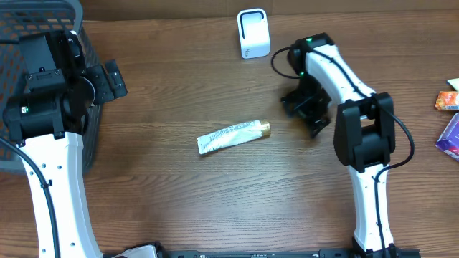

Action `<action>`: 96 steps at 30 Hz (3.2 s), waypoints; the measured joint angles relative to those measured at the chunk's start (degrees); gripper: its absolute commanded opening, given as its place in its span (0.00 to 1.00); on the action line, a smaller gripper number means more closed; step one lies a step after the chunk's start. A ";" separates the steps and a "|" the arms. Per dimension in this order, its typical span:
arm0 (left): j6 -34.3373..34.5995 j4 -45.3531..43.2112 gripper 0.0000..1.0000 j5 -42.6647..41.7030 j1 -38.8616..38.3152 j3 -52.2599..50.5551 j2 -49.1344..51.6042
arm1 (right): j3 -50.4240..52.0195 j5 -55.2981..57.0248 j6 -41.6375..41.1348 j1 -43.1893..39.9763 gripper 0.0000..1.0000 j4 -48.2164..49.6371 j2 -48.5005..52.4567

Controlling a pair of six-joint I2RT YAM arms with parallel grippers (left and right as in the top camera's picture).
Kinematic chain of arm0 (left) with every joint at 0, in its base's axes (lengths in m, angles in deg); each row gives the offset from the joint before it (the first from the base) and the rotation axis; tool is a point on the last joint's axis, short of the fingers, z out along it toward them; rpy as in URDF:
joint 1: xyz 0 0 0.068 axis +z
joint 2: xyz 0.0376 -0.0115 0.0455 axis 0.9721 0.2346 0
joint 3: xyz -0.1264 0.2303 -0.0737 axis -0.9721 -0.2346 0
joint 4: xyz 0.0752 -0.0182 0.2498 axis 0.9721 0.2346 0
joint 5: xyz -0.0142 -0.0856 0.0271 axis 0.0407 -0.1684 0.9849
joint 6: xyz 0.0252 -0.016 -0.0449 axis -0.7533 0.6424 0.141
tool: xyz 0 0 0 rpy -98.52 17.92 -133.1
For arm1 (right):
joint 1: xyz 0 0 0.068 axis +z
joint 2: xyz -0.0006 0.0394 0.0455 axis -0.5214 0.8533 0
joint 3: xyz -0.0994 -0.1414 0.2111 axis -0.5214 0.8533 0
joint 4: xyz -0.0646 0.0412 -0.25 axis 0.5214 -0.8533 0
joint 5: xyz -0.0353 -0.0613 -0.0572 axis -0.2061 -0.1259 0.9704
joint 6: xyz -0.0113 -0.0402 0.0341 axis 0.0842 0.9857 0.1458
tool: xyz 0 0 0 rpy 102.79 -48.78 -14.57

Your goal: Scan the item barcode

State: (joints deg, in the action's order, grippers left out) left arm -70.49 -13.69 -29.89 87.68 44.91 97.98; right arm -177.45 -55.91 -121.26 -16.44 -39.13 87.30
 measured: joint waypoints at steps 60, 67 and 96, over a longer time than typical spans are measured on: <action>0.00 0.00 1.00 0.00 0.00 0.02 0.00 | 21.33 -5.42 -21.51 28.20 0.42 35.08 -11.54; 0.00 0.00 1.00 0.00 0.00 0.00 0.00 | 21.35 1.36 0.07 28.30 0.42 32.83 -11.96; 0.00 0.00 1.00 0.00 0.00 0.02 0.00 | 18.12 10.71 42.12 29.68 1.00 27.47 -19.76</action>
State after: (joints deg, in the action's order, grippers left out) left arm -70.49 -13.69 -29.89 87.68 44.93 97.98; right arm -159.33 -45.20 -79.15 13.24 -11.65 67.54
